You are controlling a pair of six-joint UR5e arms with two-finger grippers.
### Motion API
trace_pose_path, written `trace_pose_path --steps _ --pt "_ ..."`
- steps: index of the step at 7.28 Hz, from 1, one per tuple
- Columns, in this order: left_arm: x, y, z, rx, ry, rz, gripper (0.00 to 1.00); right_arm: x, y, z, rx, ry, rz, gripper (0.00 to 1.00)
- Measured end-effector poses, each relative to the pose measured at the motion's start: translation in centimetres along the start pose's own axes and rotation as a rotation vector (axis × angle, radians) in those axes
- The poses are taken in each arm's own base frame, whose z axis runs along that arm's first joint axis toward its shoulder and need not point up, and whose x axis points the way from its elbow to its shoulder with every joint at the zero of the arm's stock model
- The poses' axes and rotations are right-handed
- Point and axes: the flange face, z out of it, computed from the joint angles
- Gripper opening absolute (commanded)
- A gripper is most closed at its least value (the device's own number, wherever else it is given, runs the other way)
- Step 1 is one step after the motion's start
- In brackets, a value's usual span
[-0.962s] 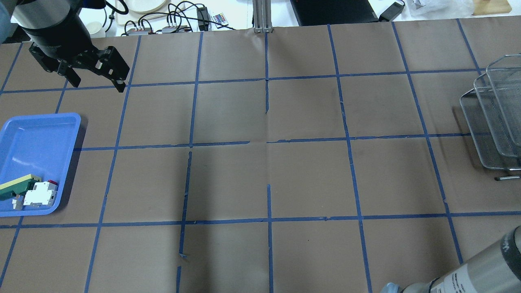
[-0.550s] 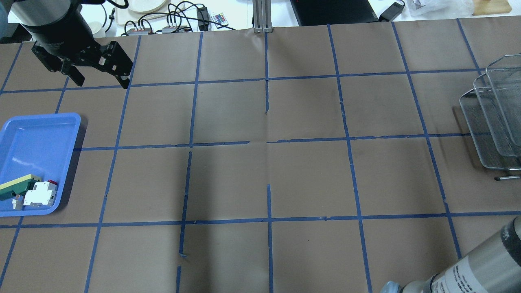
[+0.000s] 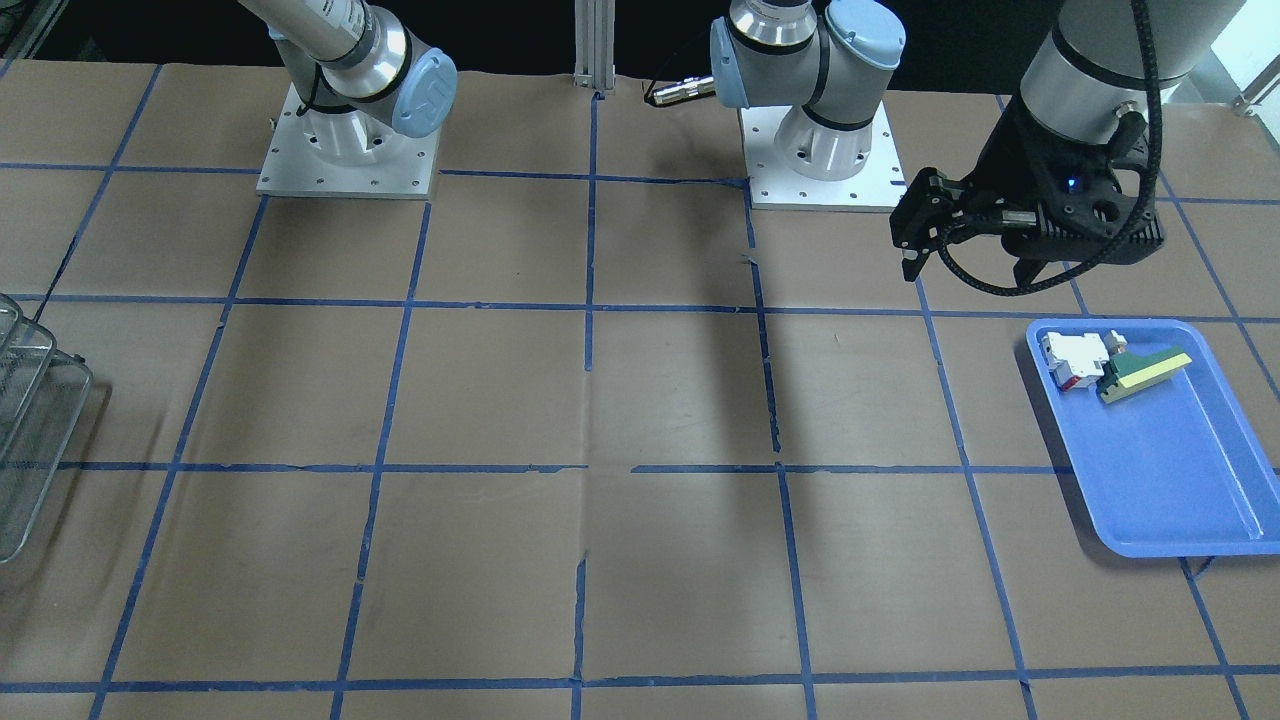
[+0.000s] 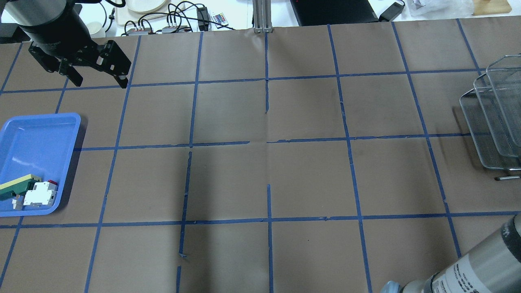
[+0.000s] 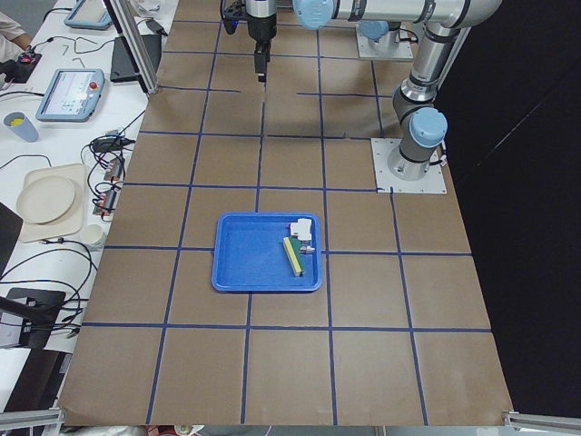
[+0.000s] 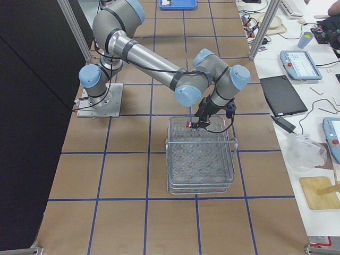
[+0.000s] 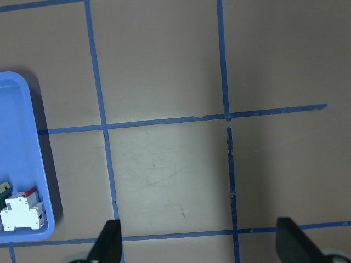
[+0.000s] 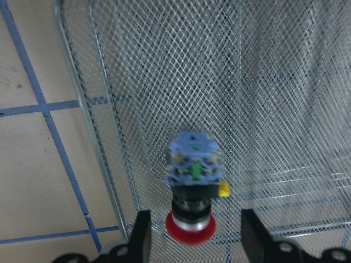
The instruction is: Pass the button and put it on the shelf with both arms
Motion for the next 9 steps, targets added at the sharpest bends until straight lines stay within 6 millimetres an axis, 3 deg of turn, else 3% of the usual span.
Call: trace_pose_path --steps 2,3,4,5,6,9 --pt "0.0 0.0 -0.1 0.002 0.0 0.0 1.0 -0.1 0.7 -0.9 0.01 0.005 0.001 1.0" --pt "0.0 0.0 -0.2 0.003 0.0 0.0 1.0 -0.7 2.6 -2.9 0.029 0.009 0.003 1.0" --pt "0.0 0.0 -0.2 0.004 0.0 0.0 0.99 -2.5 6.1 -6.2 0.054 0.011 0.001 1.0" --pt "0.0 0.0 -0.3 0.004 -0.001 0.0 1.0 -5.7 9.3 -8.8 0.078 0.001 -0.01 1.0" --pt "0.0 0.0 -0.3 0.005 0.0 -0.001 1.0 -10.3 11.5 -10.4 0.103 -0.013 0.007 1.0" --pt "0.0 0.0 -0.3 0.005 0.001 -0.002 1.0 -24.9 18.2 -12.4 0.167 -0.008 0.075 1.0"
